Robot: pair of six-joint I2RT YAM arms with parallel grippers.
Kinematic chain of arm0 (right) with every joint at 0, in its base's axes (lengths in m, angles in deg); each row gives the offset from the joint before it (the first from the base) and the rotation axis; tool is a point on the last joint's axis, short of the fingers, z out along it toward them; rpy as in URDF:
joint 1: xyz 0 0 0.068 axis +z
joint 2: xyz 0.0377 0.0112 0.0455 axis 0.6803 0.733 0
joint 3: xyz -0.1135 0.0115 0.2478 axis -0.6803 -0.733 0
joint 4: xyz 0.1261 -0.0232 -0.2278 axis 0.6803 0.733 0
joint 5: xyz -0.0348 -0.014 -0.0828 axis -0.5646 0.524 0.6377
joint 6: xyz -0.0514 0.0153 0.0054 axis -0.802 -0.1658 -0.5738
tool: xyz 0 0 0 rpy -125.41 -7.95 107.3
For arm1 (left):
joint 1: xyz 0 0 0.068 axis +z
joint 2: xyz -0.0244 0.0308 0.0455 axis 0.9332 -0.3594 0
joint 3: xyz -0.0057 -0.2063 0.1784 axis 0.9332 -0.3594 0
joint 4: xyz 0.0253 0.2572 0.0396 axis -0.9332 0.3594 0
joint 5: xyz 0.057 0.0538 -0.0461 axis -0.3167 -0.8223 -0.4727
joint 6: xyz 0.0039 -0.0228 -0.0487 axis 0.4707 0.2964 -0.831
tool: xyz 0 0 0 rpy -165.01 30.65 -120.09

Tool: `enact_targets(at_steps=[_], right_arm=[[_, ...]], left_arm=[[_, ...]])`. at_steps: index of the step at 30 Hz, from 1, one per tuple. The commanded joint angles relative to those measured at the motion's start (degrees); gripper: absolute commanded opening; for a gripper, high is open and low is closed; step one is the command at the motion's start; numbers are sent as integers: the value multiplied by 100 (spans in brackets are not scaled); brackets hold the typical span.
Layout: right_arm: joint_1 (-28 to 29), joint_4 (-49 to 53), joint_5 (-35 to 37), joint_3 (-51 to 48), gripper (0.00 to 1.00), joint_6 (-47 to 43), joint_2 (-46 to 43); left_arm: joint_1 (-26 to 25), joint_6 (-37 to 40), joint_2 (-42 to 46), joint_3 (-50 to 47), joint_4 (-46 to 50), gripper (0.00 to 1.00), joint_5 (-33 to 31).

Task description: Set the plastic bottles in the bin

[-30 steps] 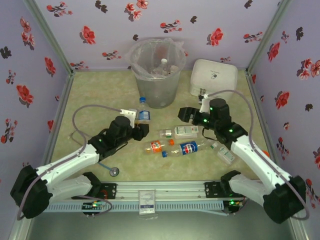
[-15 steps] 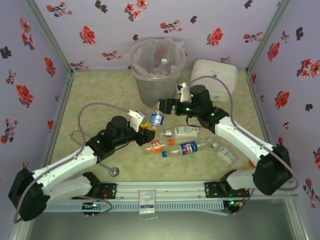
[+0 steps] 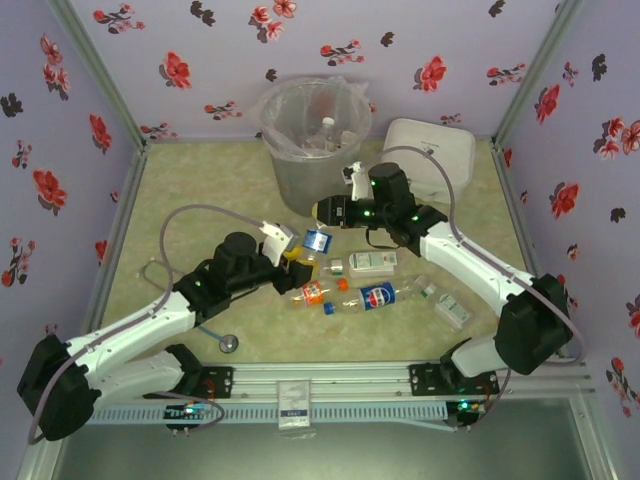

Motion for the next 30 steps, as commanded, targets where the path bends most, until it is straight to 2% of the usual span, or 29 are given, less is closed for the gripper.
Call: enact_targets(at_steps=[1,3,5,10,13,15,18,21,23,26,30], right_arm=[[-73,495,189,349,41,-434,-340],[-169,735,319,575,37,-613,-489],[-301,1032,489,904,35,-864,-650],[-626,1317,975,1955,24,-1476,-973],[-790,1261,1126,2619,18,-1697,-817],[-889,939,1328,2986,9,-1820,-621],[-1102,837,1229,3763,8,-1751,-62],[-1131,1569,1229,4448,11,-1966,367],[-1132,1815,1569,4154,14,-2030,309],[-1158,1812,2088,2917,17,-2037,-84],[-1216,1989,2475,1557,28,-1708,-611]], left_arm=[[-26,-20,150,101,-206,72,-363],[-20,-72,287,126,-70,90,-716],[-11,-110,397,222,298,99,-1088],[13,-137,484,451,1329,100,-1260],[14,-235,544,360,1457,100,-1260],[15,-305,543,319,1476,100,-1260],[15,-469,430,292,1385,100,-1293],[15,-713,327,332,1400,100,-1334],[15,-817,313,301,1328,100,-1392],[15,-858,176,361,1325,100,-1480],[15,-777,-54,441,1373,100,-1524]])
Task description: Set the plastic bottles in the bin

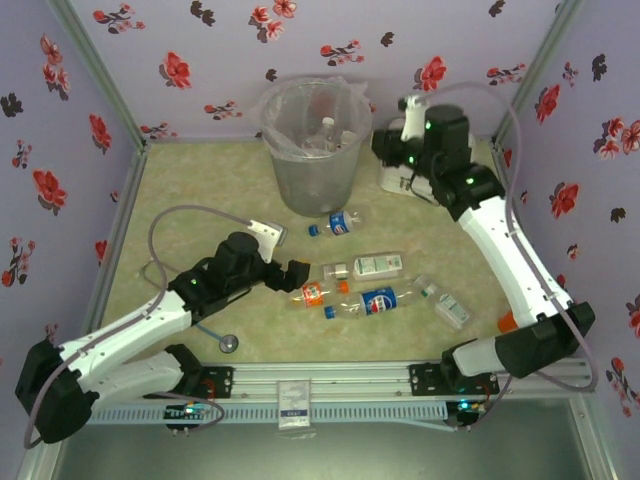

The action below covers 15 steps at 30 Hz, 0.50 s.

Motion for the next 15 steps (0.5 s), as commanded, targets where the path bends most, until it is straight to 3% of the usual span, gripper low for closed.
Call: enact_targets(at_steps=[1,4,5,10,15], right_arm=[[-57,278,539,-924,33,358,-480],[-56,-157,210,-1869,61,1132,-653],[-51,-388,235,-2194,65,1481,-662],[58,-2538,88,-3626,73,3529,-363],[450,-3915,779,-4063,78,4674,418]], left_arm=[[20,-78,-168,160,46,100,-200],[49,-124,-300,156,-28,100,-275],[87,-177,-360,136,-97,100,-320],[404,-1017,-774,221,-322,98,-627],[591,-1985,-1061,85,-765,94,-620]])
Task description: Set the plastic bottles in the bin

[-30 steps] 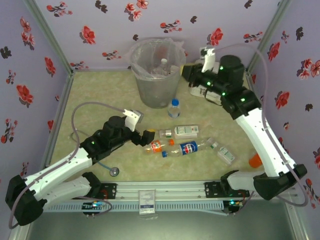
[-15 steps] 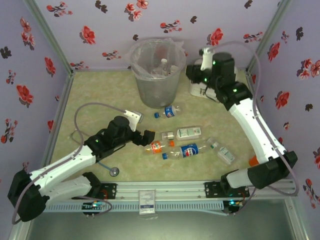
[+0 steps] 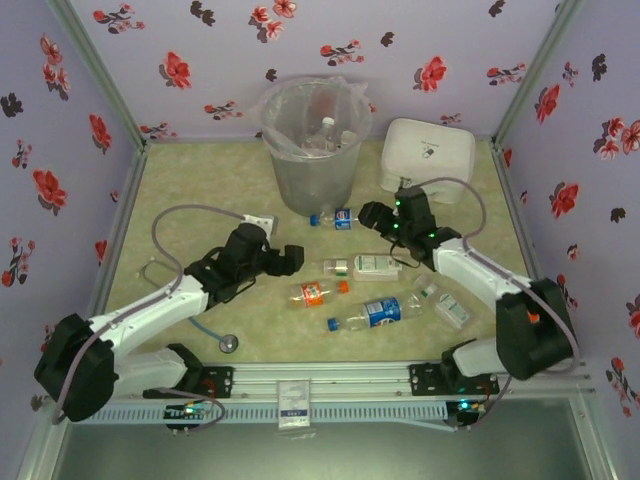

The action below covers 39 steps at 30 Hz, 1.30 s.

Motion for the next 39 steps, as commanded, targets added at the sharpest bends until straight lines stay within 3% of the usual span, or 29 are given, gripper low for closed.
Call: enact_targets(at_steps=[1,3,12,26,39], right_arm=[[265,-1554,583,-104,79,1328,431],[330,-1875,671,-142,85,1625,745],[414,-2688,984,-219,87,2532,1626],[370,-2290,795,595,85,2198,2579],[310,-1879,866,897,64,1752,2817]], left_arm=[[45,-823,-88,17,-468,94,-176],[51,-844,-89,-40,-467,94,-243],[97,-804,59,-71,-332,93,-281],[310,-763,541,-450,-229,93,-279],[484,-704,830,-574,-72,93,-276]])
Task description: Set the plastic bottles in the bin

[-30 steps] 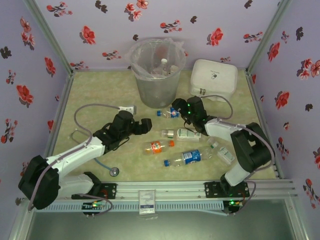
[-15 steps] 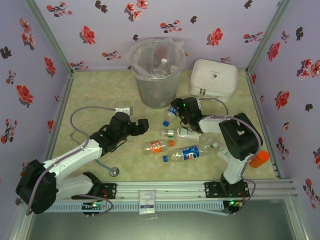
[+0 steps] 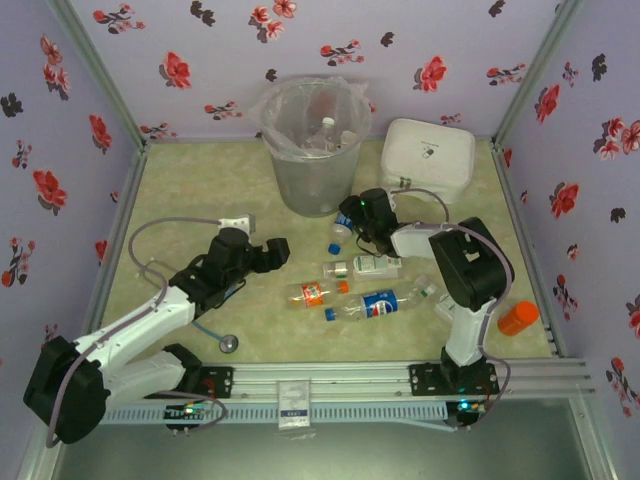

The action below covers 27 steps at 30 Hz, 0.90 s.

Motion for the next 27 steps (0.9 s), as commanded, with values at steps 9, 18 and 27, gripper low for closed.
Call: enact_targets(at_steps=[9,18,27], right_arm=[[-191,469,209,-65,40,-558,-322],[-712,659,276,-480,37,-1221,-1818],[-990,2832,411,959,33,-3603,-3662]], left_arm=[[106,33,93,-43,215,93,-117],[137,111,3,52,264,93,-100],[146,1238,-233,603,1026,95,463]])
